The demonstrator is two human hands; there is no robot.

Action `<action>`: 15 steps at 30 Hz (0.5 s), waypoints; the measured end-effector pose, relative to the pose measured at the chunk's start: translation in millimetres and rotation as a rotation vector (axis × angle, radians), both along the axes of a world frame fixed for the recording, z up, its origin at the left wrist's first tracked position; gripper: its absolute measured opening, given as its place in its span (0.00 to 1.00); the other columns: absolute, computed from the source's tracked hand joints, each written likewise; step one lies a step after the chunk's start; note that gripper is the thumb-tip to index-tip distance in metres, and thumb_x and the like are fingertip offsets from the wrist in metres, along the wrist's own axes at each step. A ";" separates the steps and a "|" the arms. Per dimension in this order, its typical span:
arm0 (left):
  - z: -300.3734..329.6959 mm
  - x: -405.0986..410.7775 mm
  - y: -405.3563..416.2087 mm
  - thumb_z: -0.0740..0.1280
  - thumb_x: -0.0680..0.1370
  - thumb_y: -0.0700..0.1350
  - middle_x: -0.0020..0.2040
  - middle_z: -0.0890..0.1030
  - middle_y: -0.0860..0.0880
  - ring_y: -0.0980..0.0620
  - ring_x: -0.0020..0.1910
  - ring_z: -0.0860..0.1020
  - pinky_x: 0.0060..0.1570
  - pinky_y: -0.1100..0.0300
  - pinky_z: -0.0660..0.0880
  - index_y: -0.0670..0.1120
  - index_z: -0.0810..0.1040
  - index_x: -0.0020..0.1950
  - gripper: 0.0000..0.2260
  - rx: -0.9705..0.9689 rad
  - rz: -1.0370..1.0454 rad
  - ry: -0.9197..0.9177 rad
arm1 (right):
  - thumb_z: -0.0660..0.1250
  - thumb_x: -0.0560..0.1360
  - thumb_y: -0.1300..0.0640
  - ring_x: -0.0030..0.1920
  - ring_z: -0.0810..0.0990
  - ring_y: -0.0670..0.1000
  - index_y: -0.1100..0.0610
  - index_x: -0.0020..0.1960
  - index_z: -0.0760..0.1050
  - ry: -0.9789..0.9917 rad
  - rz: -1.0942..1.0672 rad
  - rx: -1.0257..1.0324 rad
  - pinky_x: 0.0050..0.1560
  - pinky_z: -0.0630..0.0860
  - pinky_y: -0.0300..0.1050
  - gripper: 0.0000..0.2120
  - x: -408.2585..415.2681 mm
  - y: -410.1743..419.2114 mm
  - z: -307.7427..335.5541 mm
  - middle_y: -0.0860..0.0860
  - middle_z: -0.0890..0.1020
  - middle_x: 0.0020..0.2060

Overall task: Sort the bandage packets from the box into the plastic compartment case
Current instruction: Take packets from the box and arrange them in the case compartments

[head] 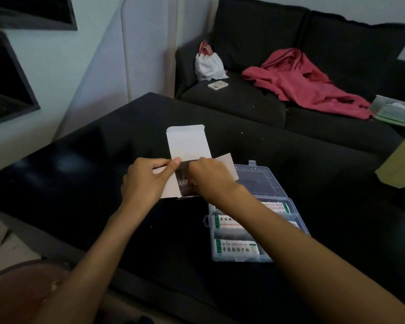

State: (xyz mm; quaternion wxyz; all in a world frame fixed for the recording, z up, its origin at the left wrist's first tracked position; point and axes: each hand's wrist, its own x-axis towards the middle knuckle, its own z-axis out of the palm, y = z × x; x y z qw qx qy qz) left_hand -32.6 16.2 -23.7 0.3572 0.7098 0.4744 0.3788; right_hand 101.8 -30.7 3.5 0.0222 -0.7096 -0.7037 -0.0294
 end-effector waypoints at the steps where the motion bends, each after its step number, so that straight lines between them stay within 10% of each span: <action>1: 0.5 1.1 -0.7 0.66 0.74 0.61 0.50 0.84 0.55 0.51 0.52 0.79 0.53 0.51 0.76 0.54 0.84 0.51 0.15 0.002 0.005 0.005 | 0.65 0.77 0.56 0.53 0.79 0.56 0.58 0.61 0.75 -0.004 0.017 0.010 0.56 0.75 0.47 0.14 1.4 -1.3 0.6 0.56 0.79 0.55; 9: 3.6 0.2 1.9 0.65 0.73 0.64 0.51 0.83 0.54 0.49 0.54 0.78 0.55 0.52 0.74 0.53 0.84 0.50 0.18 -0.070 0.018 -0.004 | 0.68 0.74 0.55 0.50 0.76 0.53 0.58 0.52 0.80 0.055 0.177 0.304 0.41 0.71 0.43 0.09 19.4 -31.2 7.1 0.54 0.79 0.50; 15: 9.3 2.8 -3.4 0.65 0.62 0.60 0.50 0.82 0.57 0.52 0.52 0.79 0.58 0.48 0.74 0.57 0.80 0.52 0.21 -0.226 -0.010 -0.111 | 0.64 0.77 0.56 0.46 0.80 0.52 0.56 0.47 0.71 0.444 0.051 0.394 0.40 0.80 0.45 0.04 25.9 -36.7 -5.6 0.54 0.82 0.48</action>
